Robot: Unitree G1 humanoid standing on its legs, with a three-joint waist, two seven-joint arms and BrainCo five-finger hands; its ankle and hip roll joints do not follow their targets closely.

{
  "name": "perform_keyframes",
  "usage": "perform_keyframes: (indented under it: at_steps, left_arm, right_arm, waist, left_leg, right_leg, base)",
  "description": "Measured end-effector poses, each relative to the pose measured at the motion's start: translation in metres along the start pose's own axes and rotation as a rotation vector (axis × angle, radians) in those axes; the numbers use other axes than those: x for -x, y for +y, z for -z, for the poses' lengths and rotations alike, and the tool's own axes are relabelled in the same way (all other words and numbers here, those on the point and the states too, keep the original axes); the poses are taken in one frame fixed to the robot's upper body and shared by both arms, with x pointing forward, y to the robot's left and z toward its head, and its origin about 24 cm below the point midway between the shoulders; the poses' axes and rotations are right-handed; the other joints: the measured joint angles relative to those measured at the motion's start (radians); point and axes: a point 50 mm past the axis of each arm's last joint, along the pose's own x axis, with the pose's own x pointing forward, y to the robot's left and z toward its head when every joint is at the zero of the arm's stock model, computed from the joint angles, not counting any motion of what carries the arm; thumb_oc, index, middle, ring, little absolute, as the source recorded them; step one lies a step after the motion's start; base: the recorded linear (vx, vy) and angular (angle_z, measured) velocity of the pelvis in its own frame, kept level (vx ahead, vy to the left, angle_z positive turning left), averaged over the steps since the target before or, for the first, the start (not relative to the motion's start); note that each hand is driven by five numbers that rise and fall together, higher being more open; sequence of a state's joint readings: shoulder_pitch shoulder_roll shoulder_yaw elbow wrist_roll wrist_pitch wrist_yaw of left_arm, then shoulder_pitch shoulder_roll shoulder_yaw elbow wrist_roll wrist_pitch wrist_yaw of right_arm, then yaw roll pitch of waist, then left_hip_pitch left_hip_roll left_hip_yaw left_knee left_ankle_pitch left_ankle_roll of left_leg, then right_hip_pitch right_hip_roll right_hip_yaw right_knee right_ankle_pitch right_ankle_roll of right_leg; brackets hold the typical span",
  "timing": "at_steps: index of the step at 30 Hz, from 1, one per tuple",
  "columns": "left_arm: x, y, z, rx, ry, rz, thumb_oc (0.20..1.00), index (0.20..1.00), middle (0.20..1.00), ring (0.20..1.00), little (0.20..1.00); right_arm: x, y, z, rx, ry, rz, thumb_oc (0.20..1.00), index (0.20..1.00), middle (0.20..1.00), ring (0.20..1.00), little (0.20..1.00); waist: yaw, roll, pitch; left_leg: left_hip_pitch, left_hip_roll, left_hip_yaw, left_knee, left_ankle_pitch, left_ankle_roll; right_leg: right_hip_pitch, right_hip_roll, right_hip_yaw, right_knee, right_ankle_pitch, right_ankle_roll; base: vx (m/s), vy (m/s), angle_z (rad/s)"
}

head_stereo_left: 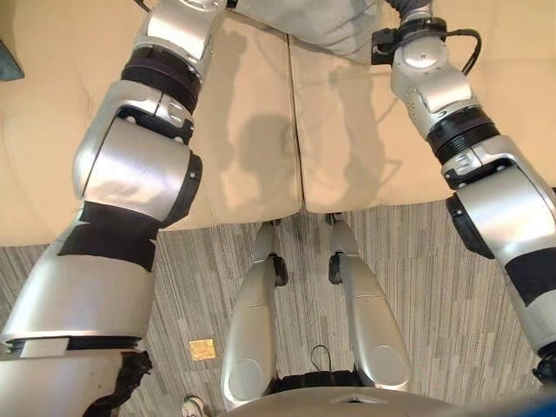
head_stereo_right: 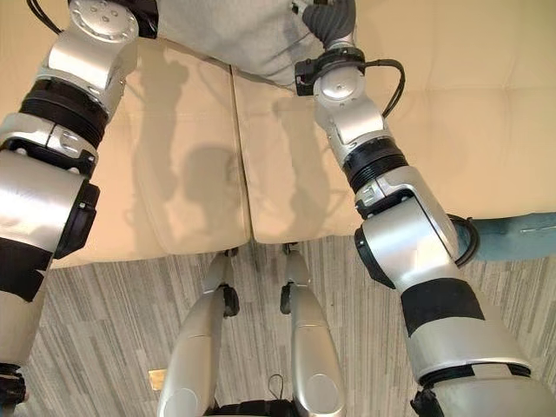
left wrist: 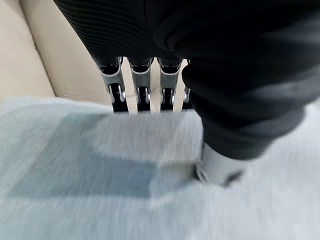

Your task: Pick up all the scattered cushions and arrange them neatly on the sofa.

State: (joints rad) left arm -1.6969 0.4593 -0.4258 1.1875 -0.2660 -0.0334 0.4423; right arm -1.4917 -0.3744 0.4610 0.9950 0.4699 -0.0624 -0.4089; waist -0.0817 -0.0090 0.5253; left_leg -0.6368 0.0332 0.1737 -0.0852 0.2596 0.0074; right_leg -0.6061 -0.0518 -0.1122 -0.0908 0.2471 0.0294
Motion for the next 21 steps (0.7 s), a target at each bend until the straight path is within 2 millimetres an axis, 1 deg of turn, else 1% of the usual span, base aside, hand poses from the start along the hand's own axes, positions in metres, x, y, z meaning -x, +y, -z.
perform_keyframes:
  at_steps: [1, 7, 10, 11, 14, 16, 21]
  left_arm:
    - [0.001, 0.000, 0.005, 0.006, 0.008, 0.002, 0.200, 0.200, 0.200, 0.200, 0.200]
    - [0.004, -0.004, 0.012, 0.067, 0.035, 0.019, 0.200, 0.200, 0.200, 0.200, 0.200]
    - [0.007, -0.010, 0.012, 0.091, 0.040, 0.036, 0.200, 0.200, 0.200, 0.200, 0.200]
    - [0.011, -0.016, 0.012, 0.117, 0.039, 0.055, 0.200, 0.200, 0.200, 0.200, 0.200]
    - [0.015, -0.023, 0.006, 0.154, 0.007, 0.076, 0.200, 0.200, 0.200, 0.200, 0.200]
    - [0.017, -0.026, 0.005, 0.182, 0.004, 0.082, 0.200, 0.200, 0.200, 0.200, 0.200]
    - [0.017, -0.023, 0.009, 0.181, 0.014, 0.066, 0.200, 0.200, 0.200, 0.200, 0.200]
  right_arm:
    - [-0.001, -0.002, -0.001, -0.015, -0.002, 0.008, 0.200, 0.200, 0.200, 0.200, 0.200]
    - [-0.002, -0.011, -0.003, -0.021, -0.013, 0.041, 0.200, 0.200, 0.200, 0.200, 0.200]
    - [-0.001, -0.015, 0.003, -0.044, 0.007, 0.067, 0.200, 0.200, 0.200, 0.200, 0.200]
    - [0.000, -0.020, 0.009, -0.048, 0.024, 0.082, 0.200, 0.200, 0.200, 0.200, 0.200]
    - [-0.001, -0.026, 0.009, -0.030, 0.021, 0.102, 0.200, 0.200, 0.200, 0.200, 0.200]
    - [-0.002, -0.032, 0.009, 0.012, 0.012, 0.112, 0.200, 0.200, 0.200, 0.200, 0.200]
    - [-0.002, -0.029, 0.006, 0.083, -0.016, 0.100, 0.200, 0.200, 0.200, 0.200, 0.200]
  waist:
    - [0.005, 0.001, 0.000]
    - [0.016, 0.001, 0.000]
    - [0.016, 0.001, 0.000]
    - [0.015, 0.001, 0.000]
    - [0.015, 0.001, 0.000]
    - [0.014, 0.001, 0.000]
    - [0.010, 0.000, 0.000]
  left_leg:
    - [0.000, 0.000, 0.000, 0.000, 0.000, 0.000]
    - [0.004, -0.001, -0.003, 0.000, 0.004, 0.003]
    - [0.008, -0.001, -0.010, 0.000, 0.007, 0.003]
    - [0.013, -0.001, -0.014, 0.000, 0.008, 0.003]
    - [0.021, -0.001, -0.014, -0.002, 0.008, 0.003]
    - [0.029, 0.000, -0.017, -0.002, 0.008, 0.003]
    - [0.029, 0.005, -0.019, -0.002, 0.008, 0.003]
  right_leg:
    - [0.000, 0.000, 0.000, 0.000, 0.000, 0.000]
    - [0.006, -0.001, -0.003, 0.000, 0.000, 0.000]
    - [0.012, -0.001, -0.005, 0.000, 0.000, 0.000]
    - [0.019, 0.000, -0.008, 0.000, 0.000, 0.000]
    - [0.027, -0.001, -0.009, 0.000, 0.000, 0.000]
    - [0.035, 0.001, -0.009, 0.000, 0.000, 0.000]
    - [0.035, 0.006, -0.012, 0.000, 0.000, 0.000]
  base:
    - [0.00, 0.000, 0.00]
    - [0.00, -0.004, 0.01]
    - [0.00, -0.015, 0.05]
    - [0.01, -0.026, 0.06]
    - [0.01, -0.028, -0.01]
    - [0.01, -0.036, 0.00]
    - [0.01, -0.041, -0.01]
